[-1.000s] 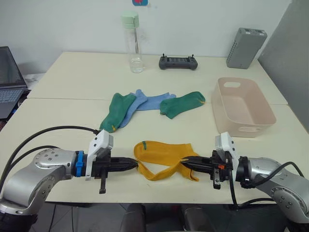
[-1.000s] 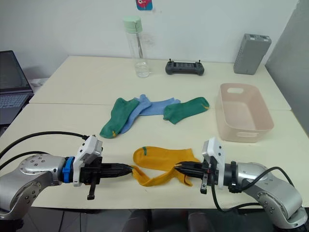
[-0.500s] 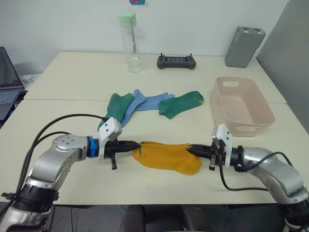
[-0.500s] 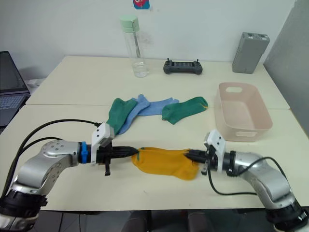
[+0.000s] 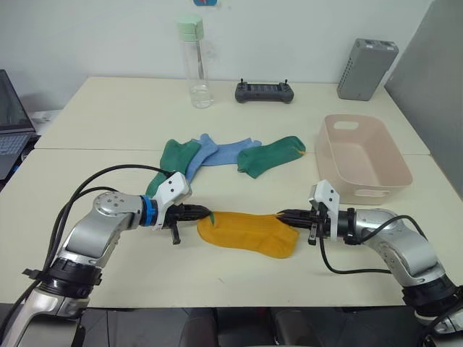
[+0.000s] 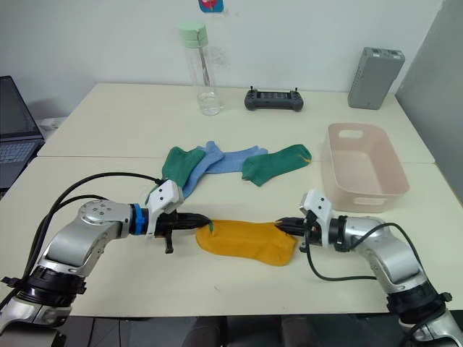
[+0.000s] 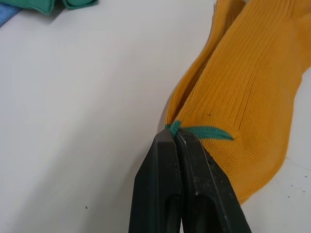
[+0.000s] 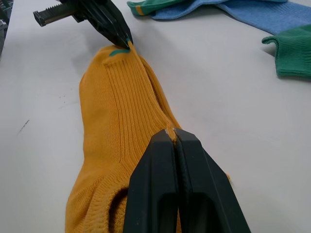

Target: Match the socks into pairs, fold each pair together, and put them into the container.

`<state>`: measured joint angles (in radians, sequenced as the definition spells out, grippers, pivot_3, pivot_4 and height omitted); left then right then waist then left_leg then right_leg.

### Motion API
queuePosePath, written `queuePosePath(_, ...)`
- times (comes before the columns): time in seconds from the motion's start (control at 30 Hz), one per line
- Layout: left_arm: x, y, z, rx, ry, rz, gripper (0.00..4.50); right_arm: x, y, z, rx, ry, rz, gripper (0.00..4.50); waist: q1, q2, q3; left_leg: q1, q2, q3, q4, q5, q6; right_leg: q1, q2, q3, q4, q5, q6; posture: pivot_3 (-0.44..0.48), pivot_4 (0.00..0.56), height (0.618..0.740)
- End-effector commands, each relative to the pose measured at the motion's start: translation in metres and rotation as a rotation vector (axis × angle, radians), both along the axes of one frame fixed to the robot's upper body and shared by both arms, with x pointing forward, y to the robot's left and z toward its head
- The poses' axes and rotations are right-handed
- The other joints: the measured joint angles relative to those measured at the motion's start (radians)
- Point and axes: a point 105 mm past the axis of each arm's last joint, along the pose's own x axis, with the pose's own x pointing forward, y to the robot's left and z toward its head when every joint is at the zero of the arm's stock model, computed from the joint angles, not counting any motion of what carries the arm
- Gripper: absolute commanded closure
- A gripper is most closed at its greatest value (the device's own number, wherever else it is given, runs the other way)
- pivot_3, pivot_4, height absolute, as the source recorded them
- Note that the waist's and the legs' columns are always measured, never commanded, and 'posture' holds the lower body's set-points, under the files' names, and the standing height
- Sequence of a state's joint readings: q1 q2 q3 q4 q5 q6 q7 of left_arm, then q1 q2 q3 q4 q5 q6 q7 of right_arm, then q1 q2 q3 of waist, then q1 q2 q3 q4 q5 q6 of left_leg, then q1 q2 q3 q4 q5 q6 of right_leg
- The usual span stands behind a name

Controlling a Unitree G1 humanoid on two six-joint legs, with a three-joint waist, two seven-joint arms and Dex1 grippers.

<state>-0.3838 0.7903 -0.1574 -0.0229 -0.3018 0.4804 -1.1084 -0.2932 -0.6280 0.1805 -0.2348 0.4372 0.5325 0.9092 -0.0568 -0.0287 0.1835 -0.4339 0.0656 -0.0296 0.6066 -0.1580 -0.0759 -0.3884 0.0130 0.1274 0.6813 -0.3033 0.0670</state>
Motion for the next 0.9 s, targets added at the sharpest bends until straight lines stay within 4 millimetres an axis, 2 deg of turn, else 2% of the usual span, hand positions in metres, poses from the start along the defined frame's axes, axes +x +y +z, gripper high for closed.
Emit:
queuePosePath(0.03, 0.002, 0.0, 0.005, 0.008, -0.027, -0.015, 4.47, 0.003, 0.002, 0.008, 0.003, -0.039, 0.012, 4.5, 0.0, 0.0, 0.0, 0.0, 0.0, 0.0, 0.0, 0.0, 0.0, 0.0, 0.0, 0.0, 0.0, 0.0, 0.0, 0.0, 0.15, 0.74)
queuePosePath(0.9, 0.003, -0.008, 0.002, 0.021, -0.026, -0.031, 4.47, 0.023, 0.0, -0.004, -0.035, -0.037, 0.025, 4.5, 0.0, 0.0, 0.0, 0.0, 0.0, 0.0, 0.0, 0.0, 0.0, 0.0, 0.0, 0.0, 0.0, 0.0, 0.0, 0.0, 0.15, 0.74)
